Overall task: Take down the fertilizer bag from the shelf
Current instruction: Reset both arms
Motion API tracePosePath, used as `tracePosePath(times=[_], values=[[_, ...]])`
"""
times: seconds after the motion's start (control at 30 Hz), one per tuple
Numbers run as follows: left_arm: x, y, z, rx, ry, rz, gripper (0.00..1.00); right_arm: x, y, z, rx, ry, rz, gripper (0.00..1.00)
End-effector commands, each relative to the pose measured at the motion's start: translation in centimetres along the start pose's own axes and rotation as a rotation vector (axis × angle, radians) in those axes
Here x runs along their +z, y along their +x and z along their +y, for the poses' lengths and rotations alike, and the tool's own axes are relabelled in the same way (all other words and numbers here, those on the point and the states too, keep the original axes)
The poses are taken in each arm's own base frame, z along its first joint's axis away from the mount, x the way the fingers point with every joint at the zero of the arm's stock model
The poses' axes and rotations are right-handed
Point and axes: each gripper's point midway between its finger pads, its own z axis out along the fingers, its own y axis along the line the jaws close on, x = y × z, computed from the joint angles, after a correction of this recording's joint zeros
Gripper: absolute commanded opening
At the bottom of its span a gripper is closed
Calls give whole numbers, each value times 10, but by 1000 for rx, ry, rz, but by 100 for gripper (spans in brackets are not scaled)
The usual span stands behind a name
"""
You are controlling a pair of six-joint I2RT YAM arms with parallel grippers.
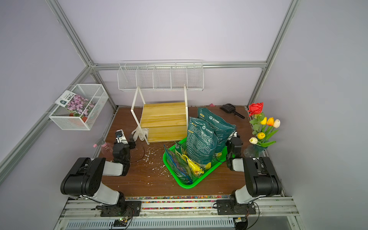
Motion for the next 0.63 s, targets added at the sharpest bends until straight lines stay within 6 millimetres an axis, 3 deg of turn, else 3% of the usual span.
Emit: tracePosePath(times=[0.0,0.07,0.1,0.6], values=[[2,-3,0,3,2,-6,61,-1,33,8,-40,-35,114,43],[2,-3,0,3,2,-7,64,-1,34,8,-42,-35,114,67],[2,-3,0,3,0,-6,65,-1,34,8,-40,-34,113,99],[2,-3,-1,3,4,-6,88,-1,34,16,-49,-84,113,99]])
